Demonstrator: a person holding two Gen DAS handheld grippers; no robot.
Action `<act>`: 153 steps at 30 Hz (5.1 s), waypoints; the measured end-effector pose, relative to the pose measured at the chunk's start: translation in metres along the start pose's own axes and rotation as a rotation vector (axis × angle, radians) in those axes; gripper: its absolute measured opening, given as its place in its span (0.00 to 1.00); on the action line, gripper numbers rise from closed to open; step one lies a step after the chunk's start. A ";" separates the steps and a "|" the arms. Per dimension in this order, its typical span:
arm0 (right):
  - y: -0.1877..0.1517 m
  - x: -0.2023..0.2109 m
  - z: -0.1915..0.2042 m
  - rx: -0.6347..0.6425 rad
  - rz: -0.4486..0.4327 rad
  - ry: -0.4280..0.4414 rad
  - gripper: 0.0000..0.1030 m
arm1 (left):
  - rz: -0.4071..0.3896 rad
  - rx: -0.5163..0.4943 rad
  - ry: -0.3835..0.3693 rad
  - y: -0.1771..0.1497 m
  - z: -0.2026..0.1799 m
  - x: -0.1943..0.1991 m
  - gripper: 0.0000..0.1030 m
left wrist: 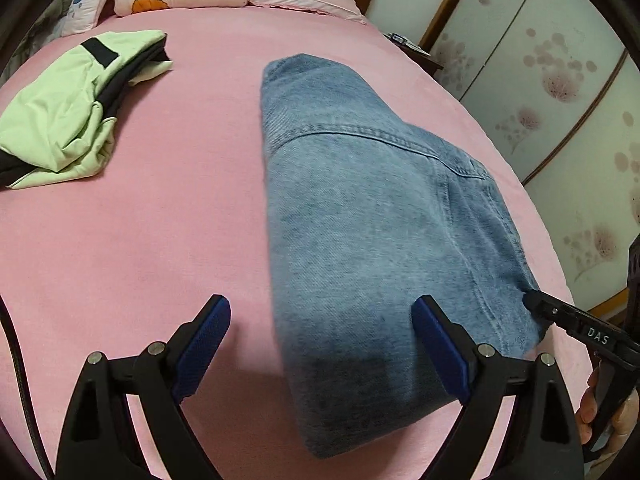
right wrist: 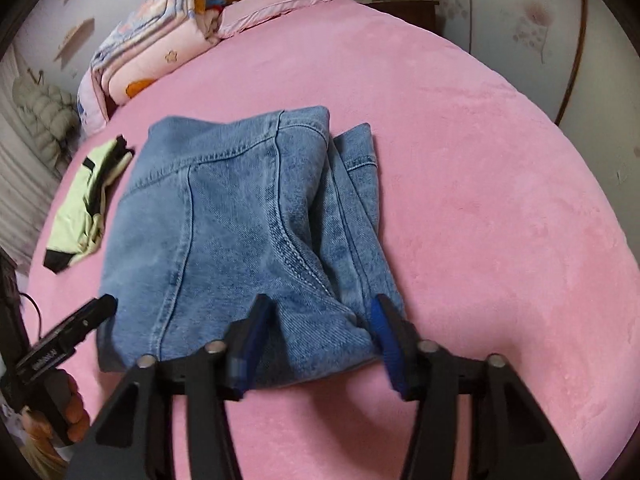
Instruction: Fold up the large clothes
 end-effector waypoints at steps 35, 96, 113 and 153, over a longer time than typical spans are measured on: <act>-0.027 0.076 0.003 -0.067 -0.130 -0.039 0.37 | -0.011 -0.131 0.006 -0.010 -0.050 0.083 0.89; 0.074 -0.080 -0.023 -0.099 0.303 0.312 1.00 | 0.365 0.098 -0.213 0.053 0.002 -0.079 0.99; 0.053 -0.130 -0.005 -0.109 0.411 0.407 1.00 | 0.354 0.059 -0.279 0.046 -0.007 -0.109 1.00; 0.015 0.041 0.106 -0.010 0.166 0.379 0.15 | 0.279 -0.090 -0.104 0.041 0.007 0.076 0.49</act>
Point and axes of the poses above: each gripper's, at about its wrist camera, not at the fingertips, and x roughly against the way its jaws point, z to its left, y to its top, the point moved 7 cm from there along -x, roughly the way its jaws point, and after that the axes turned 6 degrees about -z, right-handed, at the moved point
